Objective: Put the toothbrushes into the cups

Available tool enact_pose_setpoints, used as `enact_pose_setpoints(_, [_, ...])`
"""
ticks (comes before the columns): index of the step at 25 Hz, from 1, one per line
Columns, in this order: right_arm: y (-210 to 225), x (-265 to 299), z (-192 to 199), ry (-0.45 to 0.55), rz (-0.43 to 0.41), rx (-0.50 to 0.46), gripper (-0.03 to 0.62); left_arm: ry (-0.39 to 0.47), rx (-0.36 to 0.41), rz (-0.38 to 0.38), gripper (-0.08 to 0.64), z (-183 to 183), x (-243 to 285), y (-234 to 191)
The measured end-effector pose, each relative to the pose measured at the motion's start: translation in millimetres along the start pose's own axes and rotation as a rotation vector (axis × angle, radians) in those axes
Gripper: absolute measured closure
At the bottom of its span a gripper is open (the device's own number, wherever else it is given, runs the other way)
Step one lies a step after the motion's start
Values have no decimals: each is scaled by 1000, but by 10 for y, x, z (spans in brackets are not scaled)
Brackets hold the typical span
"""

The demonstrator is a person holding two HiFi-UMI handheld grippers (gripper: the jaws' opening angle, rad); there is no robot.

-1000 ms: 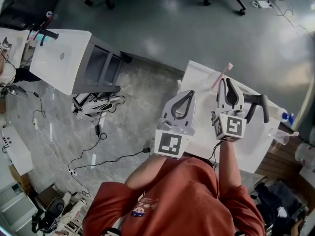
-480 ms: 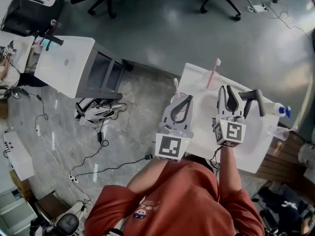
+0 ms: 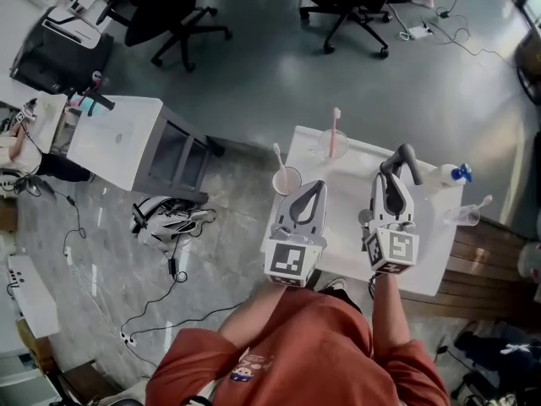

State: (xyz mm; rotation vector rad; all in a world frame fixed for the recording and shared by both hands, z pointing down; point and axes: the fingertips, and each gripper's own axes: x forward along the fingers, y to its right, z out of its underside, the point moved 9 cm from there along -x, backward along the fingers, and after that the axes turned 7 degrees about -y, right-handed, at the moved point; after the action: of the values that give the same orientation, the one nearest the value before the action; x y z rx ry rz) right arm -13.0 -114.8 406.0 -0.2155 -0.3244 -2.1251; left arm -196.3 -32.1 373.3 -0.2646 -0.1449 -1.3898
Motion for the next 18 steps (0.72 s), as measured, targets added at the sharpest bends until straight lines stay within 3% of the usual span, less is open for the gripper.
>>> enact_pose_setpoints(9, [438, -1088, -82, 57, 115, -11, 514, 59, 51, 4, 541, -107, -339, 624])
enact_pose_setpoints(18, [741, -1910, -494, 82, 184, -34, 520, 156, 109, 22, 541, -576, -695, 1072])
